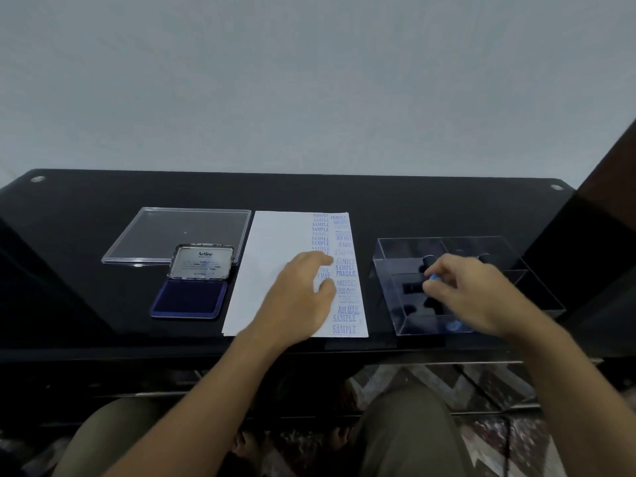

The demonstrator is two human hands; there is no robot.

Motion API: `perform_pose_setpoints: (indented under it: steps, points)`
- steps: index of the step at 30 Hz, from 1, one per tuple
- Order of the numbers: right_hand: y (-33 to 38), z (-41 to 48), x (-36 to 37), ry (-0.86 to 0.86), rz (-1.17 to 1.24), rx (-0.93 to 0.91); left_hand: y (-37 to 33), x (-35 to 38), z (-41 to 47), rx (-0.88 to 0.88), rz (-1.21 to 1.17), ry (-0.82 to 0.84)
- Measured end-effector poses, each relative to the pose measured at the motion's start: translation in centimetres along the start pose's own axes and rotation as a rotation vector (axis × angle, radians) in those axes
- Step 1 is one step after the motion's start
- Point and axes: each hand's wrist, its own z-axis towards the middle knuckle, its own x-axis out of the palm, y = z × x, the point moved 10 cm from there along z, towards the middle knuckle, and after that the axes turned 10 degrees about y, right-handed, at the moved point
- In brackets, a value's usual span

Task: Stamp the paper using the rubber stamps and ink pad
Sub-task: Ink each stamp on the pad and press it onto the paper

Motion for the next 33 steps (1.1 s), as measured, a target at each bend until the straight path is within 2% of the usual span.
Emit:
perform_pose_setpoints:
  steps: [6, 16, 21, 28, 33]
  points:
    - [-0.8, 0.4, 1.5, -0.011, -0.055, 0.034, -4.7, 5.7, -0.6, 0.094, 0.045, 0.077]
    - [-1.0, 1.5, 2.0, 0.181, -0.193, 0.112, -5.3, 10.2, -0.2, 0.072, 0.037, 0.175]
    - [-1.3, 0.9, 1.6, 0.176, -0.069, 0.103, -4.9, 10.3, -0.3, 0.083, 0.036, 0.181]
    - [-3.3, 3.1, -3.2, -0.082, -0.049, 0.14, -5.3, 10.2, 1.4, 0.066, 0.026, 0.175]
    - [-2.9, 6.0, -3.8, -0.072, -0.106, 0.122, -5.4, 9.6, 4.2, 0.02, 0.096, 0.169]
